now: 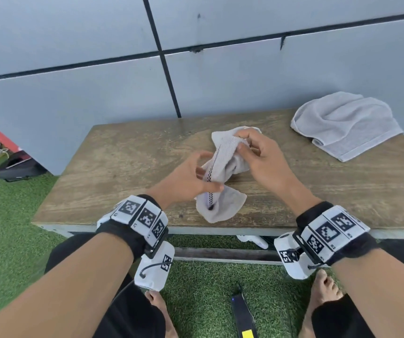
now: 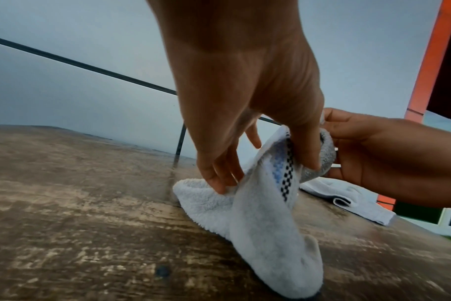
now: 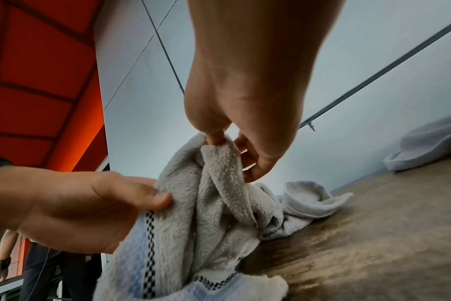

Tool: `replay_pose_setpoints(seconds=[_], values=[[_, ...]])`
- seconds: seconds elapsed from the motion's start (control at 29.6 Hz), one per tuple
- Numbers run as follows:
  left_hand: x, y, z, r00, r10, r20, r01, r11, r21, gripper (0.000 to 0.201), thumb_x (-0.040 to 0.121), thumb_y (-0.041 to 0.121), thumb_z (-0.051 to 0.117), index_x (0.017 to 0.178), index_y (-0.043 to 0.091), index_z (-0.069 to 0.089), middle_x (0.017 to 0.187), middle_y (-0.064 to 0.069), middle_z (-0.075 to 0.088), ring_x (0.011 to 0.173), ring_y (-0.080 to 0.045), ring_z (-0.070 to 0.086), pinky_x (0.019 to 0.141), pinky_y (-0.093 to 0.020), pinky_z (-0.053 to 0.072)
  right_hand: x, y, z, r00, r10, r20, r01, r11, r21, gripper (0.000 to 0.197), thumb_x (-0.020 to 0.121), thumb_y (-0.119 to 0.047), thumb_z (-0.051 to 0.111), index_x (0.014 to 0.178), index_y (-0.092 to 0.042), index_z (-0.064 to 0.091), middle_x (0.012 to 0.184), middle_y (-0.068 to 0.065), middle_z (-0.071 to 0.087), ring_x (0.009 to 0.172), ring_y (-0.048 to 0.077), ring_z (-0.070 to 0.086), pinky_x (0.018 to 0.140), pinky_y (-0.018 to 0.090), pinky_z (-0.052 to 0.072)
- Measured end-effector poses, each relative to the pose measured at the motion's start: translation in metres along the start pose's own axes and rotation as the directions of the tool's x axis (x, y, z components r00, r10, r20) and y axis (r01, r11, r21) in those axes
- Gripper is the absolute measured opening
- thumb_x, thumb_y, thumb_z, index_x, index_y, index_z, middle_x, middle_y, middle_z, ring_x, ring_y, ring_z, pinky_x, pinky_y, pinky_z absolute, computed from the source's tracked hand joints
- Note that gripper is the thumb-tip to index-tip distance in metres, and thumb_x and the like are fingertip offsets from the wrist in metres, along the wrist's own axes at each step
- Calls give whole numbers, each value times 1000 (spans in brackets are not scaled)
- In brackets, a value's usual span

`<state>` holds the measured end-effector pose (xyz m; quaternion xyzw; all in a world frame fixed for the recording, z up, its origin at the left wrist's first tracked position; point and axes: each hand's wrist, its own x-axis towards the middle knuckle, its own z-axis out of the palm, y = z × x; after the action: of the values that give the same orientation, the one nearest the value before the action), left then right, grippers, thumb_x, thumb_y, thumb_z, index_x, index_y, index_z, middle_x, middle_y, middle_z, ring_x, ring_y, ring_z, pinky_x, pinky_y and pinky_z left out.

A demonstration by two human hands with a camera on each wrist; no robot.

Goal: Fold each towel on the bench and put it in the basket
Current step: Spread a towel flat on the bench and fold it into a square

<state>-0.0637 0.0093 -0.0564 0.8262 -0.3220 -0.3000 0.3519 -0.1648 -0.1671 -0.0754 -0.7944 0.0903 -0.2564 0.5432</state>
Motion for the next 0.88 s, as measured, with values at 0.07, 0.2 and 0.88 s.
replay_pose_setpoints(seconds=[0.07,0.2,0.88], values=[[6,1,9,999,-10,33,6,994,111,73,72,34,87,133,30,47,118,8,66,104,-11,64,86,-30,51,-3,2,-6,1000,-16,0,16,1000,-17,19,103,-10,50,107,-18,66,105,0,67,80,9,56,71,16,44],[15,4,23,996,-2,-90,13,992,123,54,73,29,87,116,20,56,106,6,67,95,-12,64,75,-31,50,-12,10,-21,998,65,-22,-67,993,-102,35,92,1,50,112,-24,63,107,-1,65,85,4,57,75,16,44],[17,3,33,987,10,-162,6,995,100,25,88,30,75,92,8,64,75,4,62,61,-10,52,50,-12,38,-28,12,-60,949,77,-306,-159,954,-253,6,92,-11,53,97,-12,50,77,-4,54,63,4,44,55,20,34]])
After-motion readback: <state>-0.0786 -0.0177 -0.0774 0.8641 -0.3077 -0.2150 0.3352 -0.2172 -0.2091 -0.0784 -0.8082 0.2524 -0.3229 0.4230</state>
